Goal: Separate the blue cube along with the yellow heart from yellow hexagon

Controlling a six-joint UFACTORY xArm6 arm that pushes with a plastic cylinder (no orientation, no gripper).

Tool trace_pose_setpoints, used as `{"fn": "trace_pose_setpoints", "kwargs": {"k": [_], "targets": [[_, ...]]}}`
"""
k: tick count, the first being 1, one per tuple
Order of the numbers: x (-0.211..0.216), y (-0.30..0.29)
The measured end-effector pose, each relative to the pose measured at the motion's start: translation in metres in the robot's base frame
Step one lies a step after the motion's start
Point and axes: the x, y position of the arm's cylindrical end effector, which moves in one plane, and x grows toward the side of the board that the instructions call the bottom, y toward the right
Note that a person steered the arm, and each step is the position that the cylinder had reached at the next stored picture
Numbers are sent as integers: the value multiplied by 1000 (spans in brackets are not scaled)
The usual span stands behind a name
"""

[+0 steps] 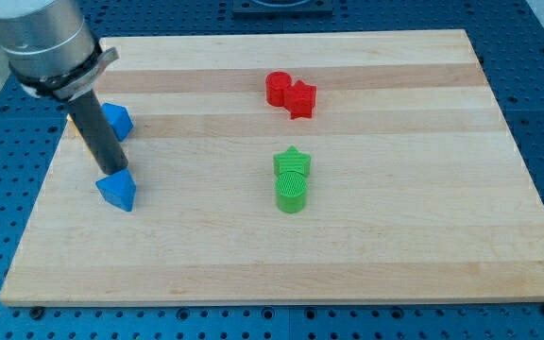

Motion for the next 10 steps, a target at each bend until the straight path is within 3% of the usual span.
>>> {"fn": "trace_pose_setpoints", "kwargs": {"k": [2,3,6,8,10], "targets": [[-39,68],[-69,74],[-122,-63],[-122,-75],[-112,-46]]}}
